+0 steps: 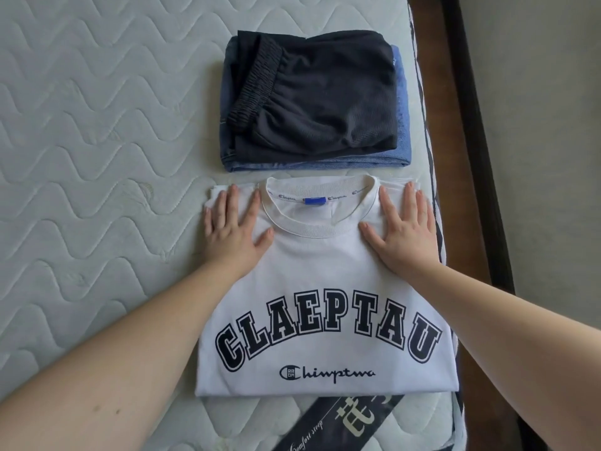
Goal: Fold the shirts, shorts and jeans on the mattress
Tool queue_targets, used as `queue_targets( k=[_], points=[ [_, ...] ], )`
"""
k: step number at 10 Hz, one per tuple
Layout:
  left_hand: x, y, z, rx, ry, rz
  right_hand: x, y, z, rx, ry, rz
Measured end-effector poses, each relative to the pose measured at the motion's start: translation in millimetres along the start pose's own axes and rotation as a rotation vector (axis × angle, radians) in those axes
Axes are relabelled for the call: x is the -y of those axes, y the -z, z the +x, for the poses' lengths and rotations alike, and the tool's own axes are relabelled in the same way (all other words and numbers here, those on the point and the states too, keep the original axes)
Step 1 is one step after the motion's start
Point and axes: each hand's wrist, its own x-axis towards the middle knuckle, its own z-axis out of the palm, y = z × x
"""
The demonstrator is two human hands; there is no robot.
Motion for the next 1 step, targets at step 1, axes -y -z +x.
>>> queue_targets(
  k=[1],
  points=[
    [-1.7,20.7,2.7,0.111,0.022,-0.025,5.2,21.5,2.9,0.135,-0.017,0.001]
  ],
)
